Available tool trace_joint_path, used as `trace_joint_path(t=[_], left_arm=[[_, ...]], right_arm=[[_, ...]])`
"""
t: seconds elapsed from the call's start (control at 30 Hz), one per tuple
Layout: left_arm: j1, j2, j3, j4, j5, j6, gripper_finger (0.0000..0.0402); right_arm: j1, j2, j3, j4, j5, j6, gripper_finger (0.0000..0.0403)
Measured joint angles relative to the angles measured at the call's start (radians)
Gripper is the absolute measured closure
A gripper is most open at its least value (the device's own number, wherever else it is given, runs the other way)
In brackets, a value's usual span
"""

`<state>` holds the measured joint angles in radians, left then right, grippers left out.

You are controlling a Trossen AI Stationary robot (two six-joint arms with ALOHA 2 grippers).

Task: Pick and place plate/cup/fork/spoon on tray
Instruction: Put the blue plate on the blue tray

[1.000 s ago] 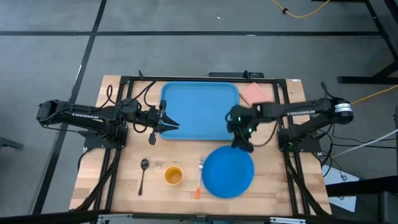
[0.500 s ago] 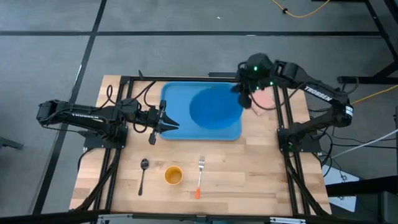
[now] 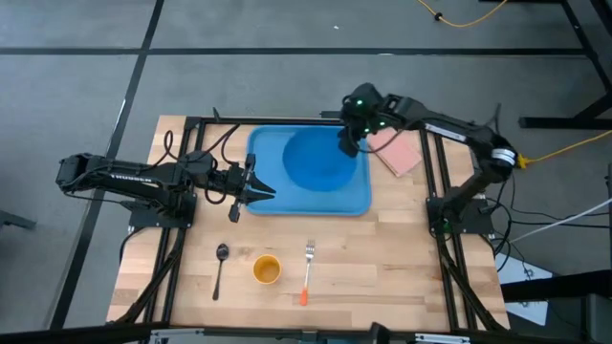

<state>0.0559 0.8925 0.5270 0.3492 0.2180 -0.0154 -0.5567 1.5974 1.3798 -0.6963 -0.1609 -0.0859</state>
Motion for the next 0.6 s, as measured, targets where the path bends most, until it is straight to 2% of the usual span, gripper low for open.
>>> trace_joint_path(t=[0.3, 0.6], left_arm=[[0.0, 0.0, 0.0, 0.0, 0.0, 0.0, 0.035], [0.0, 0.0, 0.0, 0.0, 0.0, 0.0, 0.035]], right_arm=[[-0.01, 0.143, -0.009, 0.02, 0.019, 0.056, 0.0401], [-0.012, 0.161, -0.009, 0.077, 0.016, 0.032, 0.0392]])
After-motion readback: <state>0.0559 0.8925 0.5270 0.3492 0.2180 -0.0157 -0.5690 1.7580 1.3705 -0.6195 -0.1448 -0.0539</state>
